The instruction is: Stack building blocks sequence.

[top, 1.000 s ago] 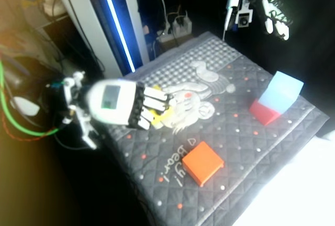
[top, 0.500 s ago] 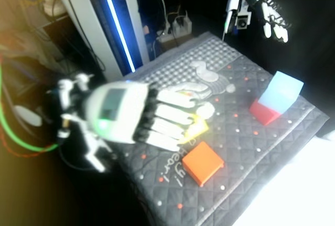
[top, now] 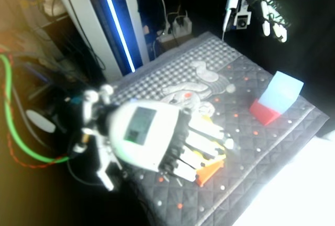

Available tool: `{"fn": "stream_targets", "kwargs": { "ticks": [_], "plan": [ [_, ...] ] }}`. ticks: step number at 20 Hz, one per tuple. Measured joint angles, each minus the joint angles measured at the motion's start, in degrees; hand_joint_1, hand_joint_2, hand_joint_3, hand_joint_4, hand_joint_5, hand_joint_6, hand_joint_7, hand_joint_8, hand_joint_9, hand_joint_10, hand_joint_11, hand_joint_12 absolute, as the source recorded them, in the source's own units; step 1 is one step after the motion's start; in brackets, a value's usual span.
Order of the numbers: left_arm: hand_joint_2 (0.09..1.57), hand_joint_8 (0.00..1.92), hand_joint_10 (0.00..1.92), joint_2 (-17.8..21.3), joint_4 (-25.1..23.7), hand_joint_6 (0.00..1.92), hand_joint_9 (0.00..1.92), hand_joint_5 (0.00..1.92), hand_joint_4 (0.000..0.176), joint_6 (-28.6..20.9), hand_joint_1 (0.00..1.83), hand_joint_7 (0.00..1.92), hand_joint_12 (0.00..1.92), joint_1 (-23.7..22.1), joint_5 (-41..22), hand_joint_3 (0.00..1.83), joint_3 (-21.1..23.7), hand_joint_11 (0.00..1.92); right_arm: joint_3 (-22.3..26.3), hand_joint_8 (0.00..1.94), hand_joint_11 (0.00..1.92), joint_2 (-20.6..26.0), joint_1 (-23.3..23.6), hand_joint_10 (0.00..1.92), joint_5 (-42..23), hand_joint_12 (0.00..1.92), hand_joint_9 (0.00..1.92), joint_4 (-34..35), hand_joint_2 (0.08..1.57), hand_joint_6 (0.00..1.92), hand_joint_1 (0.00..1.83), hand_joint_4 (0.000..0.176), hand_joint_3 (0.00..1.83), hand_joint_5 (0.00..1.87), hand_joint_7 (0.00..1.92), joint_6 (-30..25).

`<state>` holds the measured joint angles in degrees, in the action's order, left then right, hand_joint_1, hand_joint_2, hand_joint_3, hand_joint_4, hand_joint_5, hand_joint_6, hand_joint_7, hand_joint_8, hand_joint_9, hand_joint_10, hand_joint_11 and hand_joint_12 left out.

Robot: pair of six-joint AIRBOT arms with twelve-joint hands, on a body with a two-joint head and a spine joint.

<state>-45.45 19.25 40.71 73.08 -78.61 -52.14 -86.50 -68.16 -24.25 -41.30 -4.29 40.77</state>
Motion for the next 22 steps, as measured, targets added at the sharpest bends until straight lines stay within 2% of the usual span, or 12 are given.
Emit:
{"fn": "stream_targets", "kwargs": {
  "ticks": [1, 2, 4, 5, 7, 8, 12, 13, 15, 17, 18, 22],
  "plan": [
    [1.0, 0.0, 0.0, 0.0, 0.0, 0.0, 0.11, 0.29, 0.077, 0.0, 0.82, 0.15, 0.5, 0.0, 0.0, 0.0, 0.0, 0.0, -0.2, 1.22, 1.13, -0.2, 0.2, 1.34, 0.5, 1.45, 1.15, 0.2, 1.14, 1.45, 1.37, 0.0, 0.0, 0.64, 0.9, 0.1],
    [1.0, 0.0, 0.01, 0.0, 0.1, 0.0, 0.11, 0.3, 0.07, -0.1, 0.8, 0.16, 0.5, -0.1, 0.0, 0.0, 0.0, 0.0, -0.7, 1.53, 1.1, -0.6, 0.4, 1.49, 1.1, 1.55, 1.04, -0.1, 1.16, 1.69, 1.4, 0.038, 0.0, 0.58, 0.82, 0.2],
    [0.99, 0.0, 0.0, 0.0, -0.1, 0.0, 0.1, 0.3, 0.066, -0.2, 0.79, 0.15, 0.44, -0.2, 0.0, 0.0, 0.0, 0.0, -1.0, 1.62, 1.1, -0.8, 0.5, 1.52, 1.8, 1.56, 1.03, 0.1, 1.16, 1.73, 1.4, 0.023, 0.0, 0.58, 0.79, 0.5],
    [1.0, 0.0, 0.0, 0.0, -0.1, 0.0, 0.09, 0.29, 0.052, -0.2, 0.79, 0.15, 0.35, -0.2, 0.0, 0.0, 0.0, 0.0, -1.0, 1.42, 1.1, -0.8, 0.5, 1.52, 1.9, 1.59, 1.04, 0.1, 1.18, 1.73, 1.35, 0.02, 0.01, 0.57, 0.8, 0.5],
    [1.0, 0.0, 0.01, 0.0, -0.2, 0.0, 0.09, 0.29, 0.047, -0.3, 0.8, 0.16, 0.25, -0.2, 0.0, 0.0, 0.0, 0.0, -1.4, 1.38, 1.11, -1.0, 0.5, 1.54, 2.3, 1.56, 1.05, 0.2, 1.2, 1.72, 1.34, 0.0, 0.01, 0.57, 0.8, 0.5],
    [1.0, 0.0, 0.0, 0.0, -0.2, 0.0, 0.09, 0.29, 0.05, -0.3, 0.78, 0.15, 0.25, -0.2, 0.0, 0.0, 0.0, 0.0, -1.6, 1.39, 1.1, -1.0, 0.5, 1.57, 2.3, 1.6, 1.03, 0.2, 1.2, 1.74, 1.34, 0.018, 0.01, 0.59, 0.79, 0.5],
    [0.99, 0.0, 0.01, 0.0, -0.4, 0.0, 0.11, 0.3, 0.038, -0.4, 0.78, 0.17, 0.37, -0.2, 0.0, 0.0, 0.0, 0.0, -2.4, 1.39, 1.1, -1.3, 0.5, 1.57, 3.2, 1.6, 1.04, 0.5, 1.2, 1.74, 1.34, 0.015, 0.0, 0.59, 0.79, 0.5],
    [0.99, 0.0, 0.0, 0.0, -0.4, 0.0, 0.12, 0.3, 0.051, -0.4, 0.8, 0.16, 0.41, -0.2, 0.0, 0.0, 0.0, 0.0, -2.5, 1.39, 1.1, -1.3, 0.5, 1.58, 3.5, 1.57, 1.03, 0.7, 1.2, 1.78, 1.34, 0.023, 0.0, 0.58, 0.79, 0.5],
    [0.99, 0.0, 0.0, 0.0, -0.4, 0.0, 0.13, 0.3, 0.045, -0.4, 0.78, 0.17, 0.51, -0.2, 0.0, 0.0, 0.0, 0.0, -2.8, 1.59, 1.06, -1.3, 0.5, 1.57, 3.7, 1.6, 1.04, 1.2, 1.16, 1.81, 1.41, 0.053, 0.0, 0.58, 0.87, 0.6],
    [0.98, 0.0, 0.0, 0.0, -0.4, 0.0, 0.13, 0.3, 0.062, -0.4, 0.77, 0.16, 0.62, -0.2, 0.0, 0.0, 0.0, 0.0, -3.1, 1.63, 1.02, -1.3, 0.5, 1.6, 3.9, 1.62, 1.01, 1.6, 1.15, 1.79, 1.42, 0.016, 0.0, 0.59, 0.84, 0.9],
    [0.98, 0.0, 0.01, 0.0, -0.4, 0.0, 0.14, 0.31, 0.063, -0.4, 0.76, 0.17, 0.68, -0.2, 0.0, 0.0, 0.0, 0.0, -3.2, 1.4, 1.01, -1.3, 0.5, 1.57, 4.0, 1.57, 1.0, 1.7, 1.18, 1.76, 1.36, 0.007, 0.0, 0.6, 0.82, 1.1],
    [0.98, 0.0, 0.0, 0.0, -0.4, 0.0, 0.16, 0.31, 0.062, -0.4, 0.76, 0.17, 0.77, -0.2, -0.1, 0.0, 0.0, 0.0, -3.9, 1.41, 1.06, -1.5, 0.5, 1.61, 4.3, 1.56, 0.99, 2.6, 1.21, 1.77, 1.34, 0.0, 0.01, 0.57, 0.77, 1.1]
  ]
}}
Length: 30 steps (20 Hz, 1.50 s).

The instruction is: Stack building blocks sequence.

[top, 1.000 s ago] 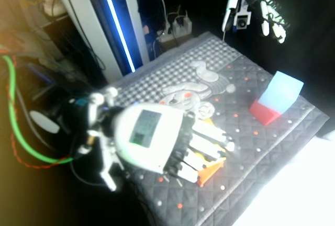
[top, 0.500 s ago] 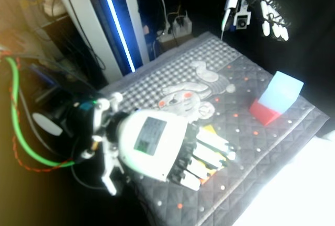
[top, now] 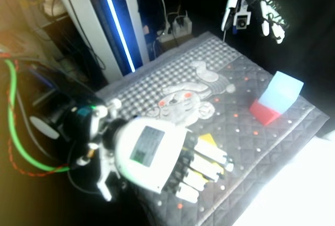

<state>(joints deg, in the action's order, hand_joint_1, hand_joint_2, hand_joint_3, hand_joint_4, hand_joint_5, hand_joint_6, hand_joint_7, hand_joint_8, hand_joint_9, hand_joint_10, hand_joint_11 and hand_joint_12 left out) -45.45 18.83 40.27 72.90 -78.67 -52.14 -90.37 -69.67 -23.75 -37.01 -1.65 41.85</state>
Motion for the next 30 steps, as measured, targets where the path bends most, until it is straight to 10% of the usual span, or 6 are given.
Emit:
{"fn": "stream_targets", "kwargs": {
  "ticks": [6, 8, 11, 21, 26, 30],
  "plan": [
    [0.99, 0.0, 0.0, 0.0, -0.1, 0.0, 0.14, 0.31, 0.068, 0.0, 0.78, 0.16, 0.68, 0.0, 0.0, 0.0, -0.2, 0.0, -0.4, 1.43, 1.0, -0.8, 0.0, 1.57, 0.0, 1.57, 0.97, 0.1, 1.22, 1.75, 1.33, 0.0, 0.0, 0.58, 0.76, 0.0],
    [0.99, 0.0, 0.01, 0.0, -0.2, 0.0, 0.13, 0.31, 0.061, 0.0, 0.78, 0.16, 0.62, 0.0, 0.0, 0.0, -0.2, 0.0, -0.4, 1.7, 1.0, -0.8, 0.0, 1.57, 0.0, 1.56, 0.98, 0.1, 1.16, 1.83, 1.42, 0.032, 0.0, 0.58, 0.74, 0.0],
    [0.99, 0.0, 0.0, -0.1, -0.2, 0.0, 0.12, 0.31, 0.061, 0.0, 0.8, 0.16, 0.57, 0.0, 0.0, 0.0, -0.4, 0.0, -0.1, 1.61, 0.91, -0.8, 0.0, 1.51, 0.0, 1.53, 1.02, 0.2, 1.15, 1.74, 1.38, 0.042, 0.0, 0.64, 0.85, 0.0],
    [1.01, 0.0, 0.0, -0.2, 0.0, 0.0, 0.1, 0.3, 0.044, -0.3, 0.79, 0.16, 0.36, 0.0, 0.0, 0.0, -0.6, 0.0, 1.6, 1.3, 0.89, -0.8, 0.0, 1.54, -0.6, 1.57, 1.01, -0.5, 1.17, 1.67, 1.35, 0.007, 0.0, 0.65, 0.85, 0.3],
    [1.0, 0.0, 0.0, -0.2, 0.0, 0.0, 0.11, 0.3, 0.055, -0.4, 0.76, 0.16, 0.41, 0.0, 0.0, 0.0, -0.6, 0.0, 1.7, 1.83, 1.02, -0.8, 0.0, 1.67, -0.9, 1.59, 0.94, -0.9, 1.15, 1.86, 1.44, 0.0, 0.0, 0.56, 0.66, 0.3],
    [1.0, 0.0, 0.0, -0.2, 0.0, 0.0, 0.12, 0.3, 0.047, -0.5, 0.77, 0.17, 0.47, 0.0, 0.0, 0.0, -0.6, 0.0, 1.7, 1.44, 1.06, -0.8, 0.0, 1.57, -0.9, 1.57, 0.95, -0.9, 1.18, 1.68, 1.35, 0.0, 0.01, 0.57, 0.77, 0.3]
  ]
}}
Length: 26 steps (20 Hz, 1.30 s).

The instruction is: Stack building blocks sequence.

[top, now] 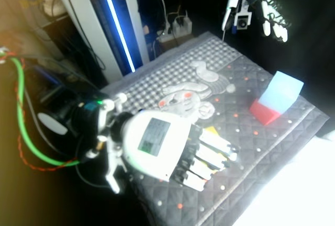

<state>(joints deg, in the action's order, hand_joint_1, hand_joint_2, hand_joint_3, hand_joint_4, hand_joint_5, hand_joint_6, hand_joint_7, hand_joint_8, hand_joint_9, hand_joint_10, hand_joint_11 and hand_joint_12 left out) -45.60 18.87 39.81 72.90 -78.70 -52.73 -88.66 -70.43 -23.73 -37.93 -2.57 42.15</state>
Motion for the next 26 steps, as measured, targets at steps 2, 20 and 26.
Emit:
{"fn": "stream_targets", "kwargs": {
  "ticks": [2, 20, 26],
  "plan": [
    [1.01, 0.0, 0.0, 0.0, 0.0, 0.0, 0.13, 0.31, 0.038, 0.0, 0.76, 0.17, 0.46, 0.0, 0.0, 0.0, 0.0, 0.0, 0.0, 1.3, 1.04, 0.0, 0.0, 1.41, 0.0, 1.43, 0.91, 0.0, 1.22, 1.47, 1.2, 0.003, 0.0, 0.69, 0.81, 0.0],
    [1.0, 0.0, 0.0, 0.0, 0.0, 0.0, 0.13, 0.31, 0.047, 0.0, 0.8, 0.16, 0.49, 0.0, -0.9, 0.0, 0.0, 0.0, 0.1, 0.01, 0.42, -0.1, 0.0, 0.01, 0.6, 0.9, 0.76, -0.2, 1.11, 0.0, 0.93, 0.0, 0.0, 0.45, 0.76, -0.1],
    [1.0, 0.0, 0.0, 0.0, 0.1, 0.0, 0.15, 0.32, 0.049, -0.1, 0.81, 0.17, 0.63, 0.0, -0.9, 0.0, 0.0, 0.0, 1.9, 0.0, 0.09, -0.2, 0.0, 0.0, 0.7, 1.06, 0.41, -0.5, 1.06, 0.0, 0.77, 0.08, 0.0, 0.19, 0.35, -0.2]
  ]
}}
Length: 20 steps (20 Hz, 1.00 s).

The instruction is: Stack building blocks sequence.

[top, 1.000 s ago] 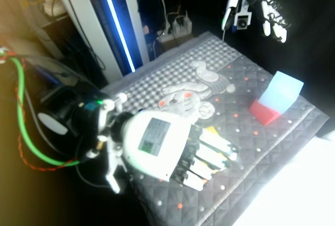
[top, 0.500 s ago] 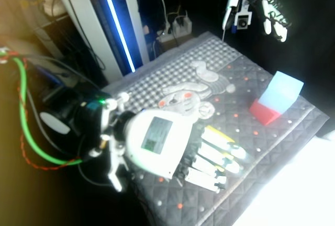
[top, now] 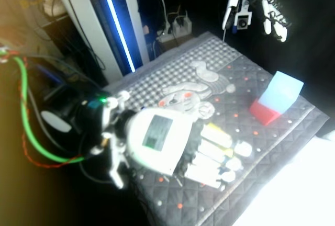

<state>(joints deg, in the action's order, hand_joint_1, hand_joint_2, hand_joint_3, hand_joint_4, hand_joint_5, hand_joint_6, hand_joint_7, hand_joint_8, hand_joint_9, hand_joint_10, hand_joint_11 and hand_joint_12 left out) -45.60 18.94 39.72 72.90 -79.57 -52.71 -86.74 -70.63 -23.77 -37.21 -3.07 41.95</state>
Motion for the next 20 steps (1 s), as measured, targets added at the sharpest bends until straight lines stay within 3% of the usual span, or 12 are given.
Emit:
{"fn": "stream_targets", "kwargs": {
  "ticks": [1, 4, 8, 9, 10, 11, 12, 13, 14, 16, 17, 20],
  "plan": [
    [1.0, 0.0, 0.0, 0.0, 0.1, 0.0, 0.15, 0.31, 0.066, 0.0, 0.8, 0.17, 0.64, 0.0, 0.0, 0.0, 0.0, 0.0, 0.0, 0.01, 0.06, 0.0, 0.0, 0.0, 0.0, 1.07, 0.41, 0.0, 1.04, 0.0, 0.79, 0.071, 0.0, 0.19, 0.36, 0.0],
    [1.01, 0.0, 0.0, 0.0, 0.1, 0.0, 0.15, 0.31, 0.072, 0.0, 0.8, 0.17, 0.61, 0.0, 0.0, 0.0, 0.0, 0.0, 0.2, 0.0, 0.02, 0.0, 0.0, 0.0, 0.0, 1.07, 0.37, 0.0, 1.04, 0.0, 0.77, 0.072, 0.0, 0.19, 0.33, 0.0],
    [1.01, 0.0, 0.0, -0.4, 0.1, 0.0, 0.14, 0.31, 0.054, -0.1, 0.81, 0.17, 0.54, 0.0, -0.1, 0.0, 0.0, 0.0, 0.2, 0.0, 0.0, 0.3, 0.0, 0.0, 0.0, 1.0, 0.31, 0.1, 1.05, 0.0, 0.78, 0.063, 0.0, 0.19, 0.29, 0.0],
    [1.02, 0.0, 0.0, -0.4, 0.1, 0.0, 0.14, 0.3, 0.069, -0.1, 0.79, 0.16, 0.64, 0.0, -0.2, 0.0, 0.0, 0.0, 0.2, 0.01, 0.0, 0.3, -0.1, 0.0, -0.1, 1.11, 0.32, 0.1, 1.04, 0.0, 0.76, 0.091, 0.0, 0.17, 0.29, 0.0],
    [1.02, 0.0, 0.0, -0.4, 0.1, 0.0, 0.14, 0.3, 0.069, -0.1, 0.79, 0.16, 0.64, 0.0, -0.2, 0.0, 0.0, 0.0, 0.2, 0.01, 0.0, 0.3, -0.1, 0.0, -0.1, 1.11, 0.32, 0.0, 1.04, 0.0, 0.76, 0.091, 0.0, 0.17, 0.29, 0.0],
    [1.01, 0.01, 0.0, -0.4, 0.1, 0.01, 0.15, 0.31, 0.047, -0.1, 0.8, 0.17, 0.64, 0.0, -0.2, 0.0, 0.0, 0.0, 0.2, 0.01, 0.0, 0.3, -0.1, 0.0, 0.0, 1.25, 0.3, 0.1, 1.03, 0.0, 0.76, 0.107, 0.0, 0.14, 0.24, 0.0],
    [1.02, 0.01, 0.01, -0.4, 0.1, 0.0, 0.11, 0.3, 0.048, -0.1, 0.8, 0.15, 0.47, 0.0, -0.2, 0.0, 0.0, 0.0, 0.3, 0.01, 0.0, 0.4, -0.1, 0.01, 0.0, 0.96, 0.2, 0.1, 1.01, 0.0, 0.73, 0.119, 0.0, 0.1, 0.15, 0.0],
    [1.01, 0.0, 0.0, -0.4, 0.1, 0.0, 0.08, 0.28, 0.077, -0.1, 0.78, 0.14, 0.26, 0.0, -0.2, 0.0, 0.0, 0.0, 0.7, 0.0, 0.0, 0.8, -0.1, 0.01, -0.2, 0.63, 0.15, 0.1, 0.95, 0.0, 0.69, 0.166, 0.0, 0.02, 0.04, 0.0],
    [1.01, 0.01, 0.0, -0.4, 0.2, 0.01, 0.08, 0.26, 0.089, -0.1, 0.77, 0.13, 0.39, 0.0, -0.2, 0.0, 0.0, 0.0, 1.2, 0.0, 0.0, 1.2, -0.3, 0.01, -0.7, 0.36, 0.04, 0.0, 0.92, 0.0, 0.67, 0.174, 0.0, 0.01, 0.02, 0.0],
    [1.0, 0.0, 0.0, -0.4, 0.2, 0.0, 0.07, 0.23, 0.109, -0.1, 0.75, 0.11, 0.5, 0.0, -0.4, 0.0, 0.0, 0.0, 2.5, 0.0, 0.0, 2.4, -0.8, 0.0, -2.6, 0.17, 0.01, 0.0, 0.9, 0.0, 0.63, 0.176, 0.0, 0.0, 0.02, 0.0],
    [0.97, 0.0, 0.0, -0.4, 0.2, 0.0, 0.06, 0.14, 0.102, -0.1, 0.7, 0.09, 0.55, 0.0, -0.4, 0.0, 0.0, 0.0, 3.5, 0.0, 0.0, 3.3, -1.6, 0.0, -4.0, 0.03, 0.0, 0.0, 0.92, 0.0, 0.65, 0.176, 0.0, 0.0, 0.0, 0.0],
    [0.91, 0.0, 0.0, -0.4, 0.6, 0.0, 0.0, 0.0, 0.113, -0.1, 0.65, 0.0, 0.58, 0.0, -1.9, 0.0, 0.0, 0.0, 9.4, 0.0, 0.0, 8.7, -5.8, 0.0, -13.4, 0.0, 0.0, 0.1, 0.92, 0.0, 0.77, 0.176, 0.0, 0.0, 0.0, 0.0]
  ]
}}
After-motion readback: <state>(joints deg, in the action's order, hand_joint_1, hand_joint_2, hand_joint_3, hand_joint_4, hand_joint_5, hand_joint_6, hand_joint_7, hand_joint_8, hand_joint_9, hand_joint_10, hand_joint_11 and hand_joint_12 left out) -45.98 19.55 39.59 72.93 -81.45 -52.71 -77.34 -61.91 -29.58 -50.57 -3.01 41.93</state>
